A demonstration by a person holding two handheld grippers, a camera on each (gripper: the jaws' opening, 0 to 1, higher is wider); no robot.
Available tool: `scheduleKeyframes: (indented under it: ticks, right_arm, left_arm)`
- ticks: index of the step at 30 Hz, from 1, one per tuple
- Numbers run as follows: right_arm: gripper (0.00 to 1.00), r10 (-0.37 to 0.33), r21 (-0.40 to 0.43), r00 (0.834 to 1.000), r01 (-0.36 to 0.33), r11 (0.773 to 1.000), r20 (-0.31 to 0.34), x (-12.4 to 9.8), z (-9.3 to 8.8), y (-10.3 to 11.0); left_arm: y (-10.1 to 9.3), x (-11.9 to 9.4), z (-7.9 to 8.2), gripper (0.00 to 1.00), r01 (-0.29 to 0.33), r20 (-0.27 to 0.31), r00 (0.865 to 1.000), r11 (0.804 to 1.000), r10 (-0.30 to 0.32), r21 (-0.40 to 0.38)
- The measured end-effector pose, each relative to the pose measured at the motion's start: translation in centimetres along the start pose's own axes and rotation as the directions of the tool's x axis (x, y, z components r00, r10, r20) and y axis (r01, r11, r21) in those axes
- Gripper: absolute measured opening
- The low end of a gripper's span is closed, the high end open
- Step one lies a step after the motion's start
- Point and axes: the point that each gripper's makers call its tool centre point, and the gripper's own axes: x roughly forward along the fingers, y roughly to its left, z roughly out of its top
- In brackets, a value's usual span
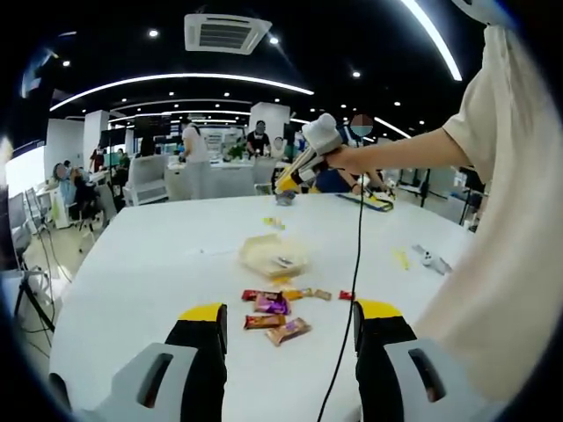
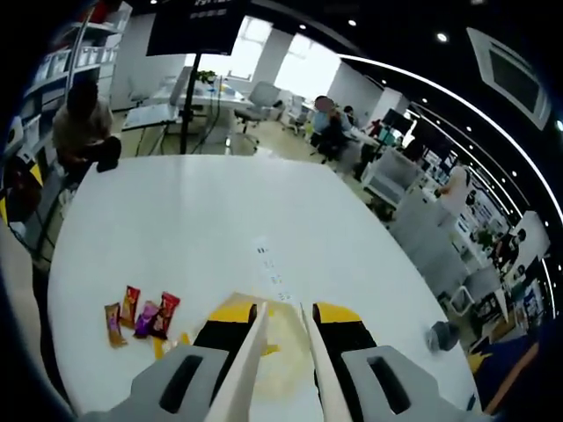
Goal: Place the target food into the container with the food tongs after gripping and lifting it, then release it inside without dropping or visibly crushing the food.
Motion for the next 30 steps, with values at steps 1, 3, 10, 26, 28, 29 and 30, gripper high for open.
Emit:
scheduleKeyframes:
  ticks: [1,3,10,26,28,29,30]
  right_arm:
    - [0.25,-0.001,0.0,1.0,0.001,1.0,0.0,0.0,0.0,0.0]
    - [0.25,0.001,0.003,1.0,-0.001,1.0,0.0,-0.1,-0.1,0.0]
    - [0.25,0.005,0.015,1.0,-0.005,1.0,-0.003,-0.4,-0.7,0.5]
    - [0.25,0.001,0.047,1.0,-0.001,0.999,0.006,-1.4,-1.5,1.3]
    - [0.25,0.003,0.055,1.0,-0.004,0.998,0.01,-1.5,-1.6,1.6]
    - [0.25,0.005,0.055,1.0,-0.005,0.998,0.009,-1.5,-1.7,1.8]
    - [0.25,0.008,0.054,1.0,-0.008,0.999,0.005,-1.5,-1.8,2.0]
  left_arm:
    - [0.0,0.0,0.0,0.57,0.001,0.0,1.0,1.0,-0.001,0.0]
    - [-0.1,0.1,0.0,0.57,0.002,0.0,1.0,1.0,-0.002,0.0]
    - [-0.4,0.1,-0.1,0.57,0.006,0.0,1.0,1.0,-0.006,-0.001]
    - [-0.9,0.2,-0.1,0.57,0.018,-0.002,1.0,1.0,-0.018,0.009]
    - [-0.9,0.1,-0.1,0.57,0.019,-0.001,1.0,1.0,-0.019,0.008]
    - [-1.0,0.1,-0.1,0.57,0.018,-0.001,1.0,1.0,-0.018,0.009]
    - [-1.0,0.1,-0.1,0.57,0.019,-0.002,1.0,1.0,-0.019,0.01]
